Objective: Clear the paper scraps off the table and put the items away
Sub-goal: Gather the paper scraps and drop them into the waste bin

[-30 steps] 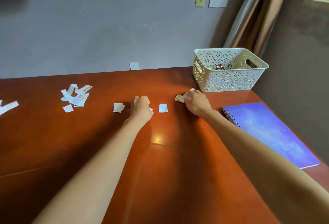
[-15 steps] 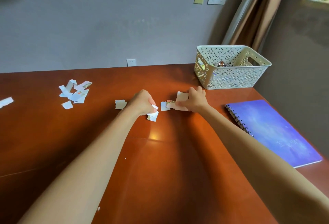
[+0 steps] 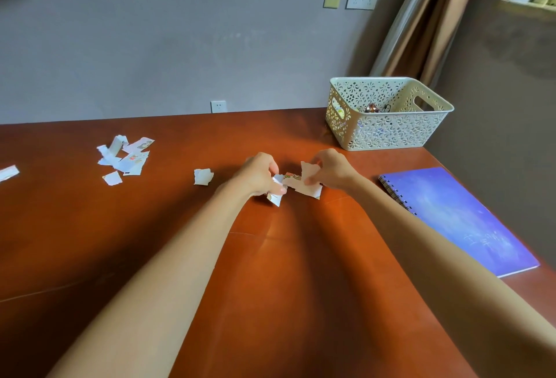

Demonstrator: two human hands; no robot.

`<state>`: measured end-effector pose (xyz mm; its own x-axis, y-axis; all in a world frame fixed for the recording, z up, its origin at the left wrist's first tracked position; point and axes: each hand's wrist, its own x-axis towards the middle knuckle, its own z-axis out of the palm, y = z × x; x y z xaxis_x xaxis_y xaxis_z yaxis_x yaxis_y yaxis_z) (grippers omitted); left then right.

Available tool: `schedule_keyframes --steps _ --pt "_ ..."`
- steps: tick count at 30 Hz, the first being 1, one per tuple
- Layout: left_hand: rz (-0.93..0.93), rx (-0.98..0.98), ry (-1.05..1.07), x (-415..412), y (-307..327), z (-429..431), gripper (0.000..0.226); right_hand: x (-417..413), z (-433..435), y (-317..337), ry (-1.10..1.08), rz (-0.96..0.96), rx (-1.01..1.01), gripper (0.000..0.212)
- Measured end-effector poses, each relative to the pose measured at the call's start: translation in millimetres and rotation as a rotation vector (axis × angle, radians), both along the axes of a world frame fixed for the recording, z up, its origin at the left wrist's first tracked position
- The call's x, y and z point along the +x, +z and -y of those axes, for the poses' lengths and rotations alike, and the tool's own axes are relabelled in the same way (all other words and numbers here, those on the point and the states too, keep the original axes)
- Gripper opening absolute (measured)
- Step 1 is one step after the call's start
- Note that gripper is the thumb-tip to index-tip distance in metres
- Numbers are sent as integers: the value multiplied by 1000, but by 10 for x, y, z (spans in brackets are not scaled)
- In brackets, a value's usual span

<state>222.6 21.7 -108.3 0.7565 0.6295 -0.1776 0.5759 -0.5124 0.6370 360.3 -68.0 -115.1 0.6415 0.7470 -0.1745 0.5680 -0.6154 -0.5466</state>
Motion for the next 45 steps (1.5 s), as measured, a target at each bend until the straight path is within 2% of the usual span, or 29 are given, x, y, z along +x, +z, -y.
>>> schedule_keyframes --steps 3,7,10,13,20,25,29,33,38,42,45 --pt "-22 66 24 54 -27 67 49 10 48 68 31 -34 44 51" --pt "-22 79 55 123 -37 93 33 19 121 112 67 -103 -37 59" --pt "-41 94 63 149 -43 108 44 -23 160 63 95 -39 -129 62" --pt "-62 76 57 159 -23 115 56 -50 158 65 104 -20 -168 53" --pt "-89 109 44 172 -17 119 36 -66 185 97 139 0 -137 30" --pt "-89 102 25 164 -22 110 28 -55 189 200 222 -23 -56 43" --pt "-82 91 -3 184 -50 81 35 -125 64 177 338 -1 -149 67" --pt "-105 55 -50 186 -50 43 57 -106 -7 144 323 11 -188 49" --pt "-104 62 -86 207 -39 51 32 -93 24 103 273 -28 -185 42" --pt "-47 14 -57 176 -36 90 25 -82 74 68 255 -32 -135 31" --pt "24 -21 -31 68 4 93 20 -123 97 81 235 -35 -40 31"
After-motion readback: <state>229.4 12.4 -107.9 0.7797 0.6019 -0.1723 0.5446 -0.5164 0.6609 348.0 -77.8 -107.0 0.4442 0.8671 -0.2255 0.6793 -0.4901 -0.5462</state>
